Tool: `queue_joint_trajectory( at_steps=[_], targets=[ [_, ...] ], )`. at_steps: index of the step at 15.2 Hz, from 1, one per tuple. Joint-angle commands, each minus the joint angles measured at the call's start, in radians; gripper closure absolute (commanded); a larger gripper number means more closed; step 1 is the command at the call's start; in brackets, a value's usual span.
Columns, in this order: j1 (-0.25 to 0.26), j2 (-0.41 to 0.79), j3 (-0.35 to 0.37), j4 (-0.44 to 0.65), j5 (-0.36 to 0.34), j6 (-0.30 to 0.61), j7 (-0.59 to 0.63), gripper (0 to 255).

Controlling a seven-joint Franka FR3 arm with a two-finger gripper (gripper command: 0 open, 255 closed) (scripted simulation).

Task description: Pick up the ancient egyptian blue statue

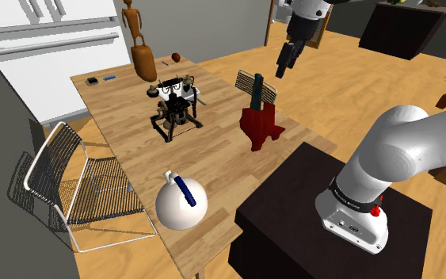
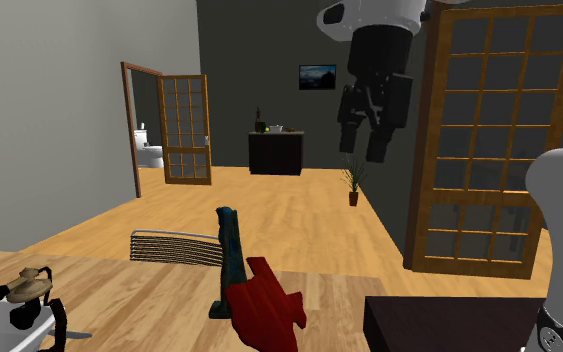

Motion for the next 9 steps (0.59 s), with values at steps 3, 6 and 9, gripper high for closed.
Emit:
queue_joint_trajectory(
  at_steps=[3,6,9],
  targets=[
    [-0.01,0.05,-0.091,-0.059,-0.03,0.155,-0.11,0],
    [-0.011,0.113,-0.168,-0.085,-0.043,0.274,-0.199,0],
    [0.003,0.195,-0.252,-0.092,-0.039,0.393,-0.297,0]
  ],
)
